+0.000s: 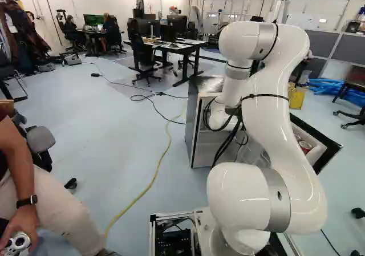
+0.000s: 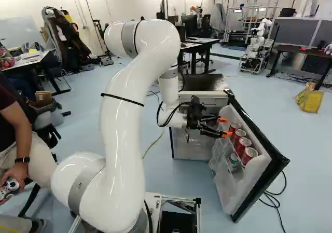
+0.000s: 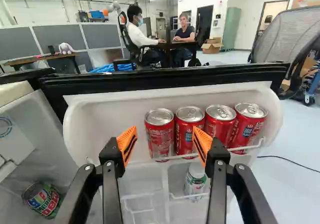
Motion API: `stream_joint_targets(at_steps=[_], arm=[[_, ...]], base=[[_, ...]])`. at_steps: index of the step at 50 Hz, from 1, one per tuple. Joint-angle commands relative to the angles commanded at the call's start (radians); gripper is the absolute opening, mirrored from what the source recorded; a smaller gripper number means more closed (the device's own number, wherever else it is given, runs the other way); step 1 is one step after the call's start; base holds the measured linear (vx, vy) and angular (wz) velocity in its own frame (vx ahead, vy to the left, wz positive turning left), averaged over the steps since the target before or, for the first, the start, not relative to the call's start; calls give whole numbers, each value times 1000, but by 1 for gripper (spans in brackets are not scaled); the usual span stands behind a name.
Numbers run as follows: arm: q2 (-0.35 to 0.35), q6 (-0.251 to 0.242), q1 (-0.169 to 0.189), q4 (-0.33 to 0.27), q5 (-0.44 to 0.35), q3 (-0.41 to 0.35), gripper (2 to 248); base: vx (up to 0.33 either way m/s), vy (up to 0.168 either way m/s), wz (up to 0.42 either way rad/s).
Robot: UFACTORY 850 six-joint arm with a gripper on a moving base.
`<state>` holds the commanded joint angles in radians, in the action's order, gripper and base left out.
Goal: Grab a drink from the fridge
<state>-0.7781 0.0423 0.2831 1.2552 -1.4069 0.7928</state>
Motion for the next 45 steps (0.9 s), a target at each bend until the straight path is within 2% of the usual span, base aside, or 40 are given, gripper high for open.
stream_joint_targets(at_steps=[13,34,45], arm=[[2,0,23,-42,0,-4,166],[2,0,25,-119,0,-5,166],[2,0,25,-129,0,-5,166]], base=[[0,0,0],[0,0,0],[0,0,0]])
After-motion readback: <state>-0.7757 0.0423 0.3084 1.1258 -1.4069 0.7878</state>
